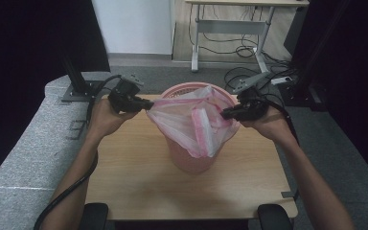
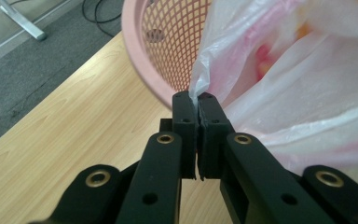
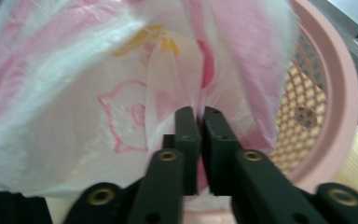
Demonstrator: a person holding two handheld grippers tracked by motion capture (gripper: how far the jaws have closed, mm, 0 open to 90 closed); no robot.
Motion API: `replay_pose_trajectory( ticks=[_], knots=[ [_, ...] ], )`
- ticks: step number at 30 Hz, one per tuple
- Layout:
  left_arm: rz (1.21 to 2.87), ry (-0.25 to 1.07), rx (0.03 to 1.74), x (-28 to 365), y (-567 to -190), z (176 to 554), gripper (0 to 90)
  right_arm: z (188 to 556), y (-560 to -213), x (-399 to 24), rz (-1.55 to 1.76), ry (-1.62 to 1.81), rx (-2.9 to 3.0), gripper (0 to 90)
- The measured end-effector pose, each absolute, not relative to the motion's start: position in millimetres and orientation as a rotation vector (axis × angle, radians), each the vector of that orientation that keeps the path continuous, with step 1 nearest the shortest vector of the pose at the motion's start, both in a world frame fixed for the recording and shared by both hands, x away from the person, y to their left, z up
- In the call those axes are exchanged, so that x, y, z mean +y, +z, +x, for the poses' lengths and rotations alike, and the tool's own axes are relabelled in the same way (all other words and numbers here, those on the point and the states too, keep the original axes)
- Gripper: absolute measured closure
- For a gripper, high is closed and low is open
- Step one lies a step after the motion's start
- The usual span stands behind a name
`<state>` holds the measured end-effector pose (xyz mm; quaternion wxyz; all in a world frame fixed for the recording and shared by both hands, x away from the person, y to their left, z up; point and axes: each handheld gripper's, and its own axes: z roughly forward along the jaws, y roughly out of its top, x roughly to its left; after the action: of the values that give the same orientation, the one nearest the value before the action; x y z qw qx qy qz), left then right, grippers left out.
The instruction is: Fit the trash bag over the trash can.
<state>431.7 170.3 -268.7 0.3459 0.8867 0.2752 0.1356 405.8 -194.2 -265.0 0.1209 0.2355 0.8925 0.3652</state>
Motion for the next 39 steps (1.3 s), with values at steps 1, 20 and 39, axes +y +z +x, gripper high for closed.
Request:
replay_pose_trajectory(
  ticks=[1, 20, 39],
  knots=[
    [2.304, 0.352, 0.711, 169.1, -268.0, 431.5, 86.4, 405.0, -264.0, -190.2, 0.676, 1.066, 2.604, 71.0],
    [2.332, 0.342, 0.712, 146.9, -262.1, 434.7, 85.3, 426.4, -240.4, -113.0, 0.561, 1.06, 2.573, 83.9],
    [2.229, 0.411, 1.027, 185.6, -286.1, 480.2, 87.5, 405.6, -261.3, -230.4, 0.676, 0.83, 2.575, 88.8]
  ],
)
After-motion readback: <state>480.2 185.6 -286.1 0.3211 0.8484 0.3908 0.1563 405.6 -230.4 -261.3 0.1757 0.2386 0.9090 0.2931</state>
